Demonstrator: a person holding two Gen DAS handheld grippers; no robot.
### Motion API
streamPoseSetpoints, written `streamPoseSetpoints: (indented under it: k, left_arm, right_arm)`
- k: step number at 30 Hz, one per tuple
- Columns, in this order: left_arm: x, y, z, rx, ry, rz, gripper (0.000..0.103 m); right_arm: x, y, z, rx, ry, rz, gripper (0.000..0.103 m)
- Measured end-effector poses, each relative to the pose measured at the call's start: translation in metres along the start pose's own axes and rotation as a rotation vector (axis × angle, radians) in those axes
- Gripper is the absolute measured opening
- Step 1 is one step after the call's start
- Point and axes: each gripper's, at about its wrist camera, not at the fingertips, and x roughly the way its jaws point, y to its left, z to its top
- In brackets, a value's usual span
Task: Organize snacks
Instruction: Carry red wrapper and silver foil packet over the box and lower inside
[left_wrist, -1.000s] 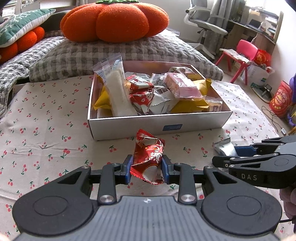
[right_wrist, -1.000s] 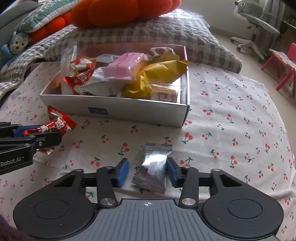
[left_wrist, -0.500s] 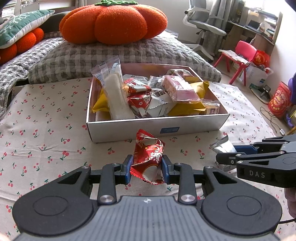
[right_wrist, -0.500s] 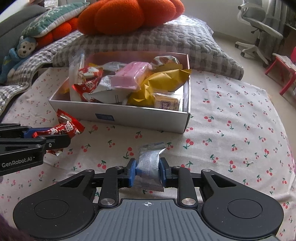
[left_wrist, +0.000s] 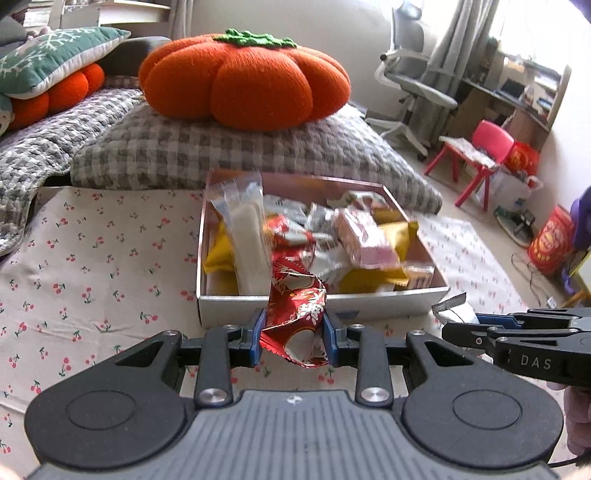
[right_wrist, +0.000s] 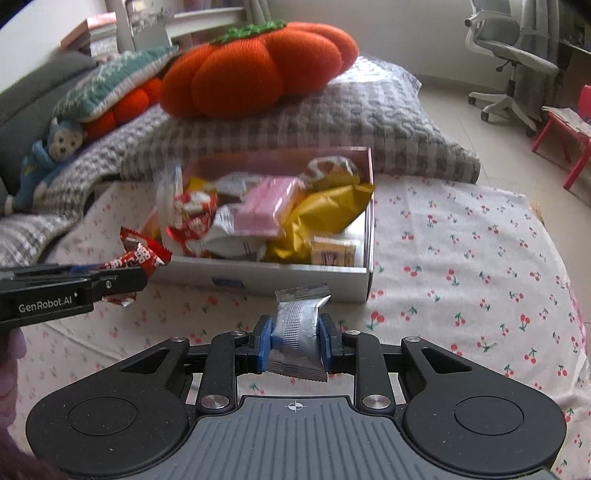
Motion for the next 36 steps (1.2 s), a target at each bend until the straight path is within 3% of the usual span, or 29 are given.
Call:
streamPoseSetpoints:
  k: [16, 26, 36]
  left_arm:
    - [0.034, -0.022, 0.044, 0.018, -0.049, -0.018, 0.029]
    - [0.074, -0.03, 0.057, 0.09, -0.028, 0.027, 0.029]
    - [0.086, -0.027, 0.061, 0.109, -0.019, 0.036, 0.03]
  right_arm:
    - [0.009, -0.031, 0.066, 0.216, -0.138, 0.022, 0.025]
    - [0.044, -0.043, 0.085, 0.259, -0.12, 0.053, 0.025]
    - [0.075, -0.041, 0.091, 0.264, -0.111, 0.065, 0.026]
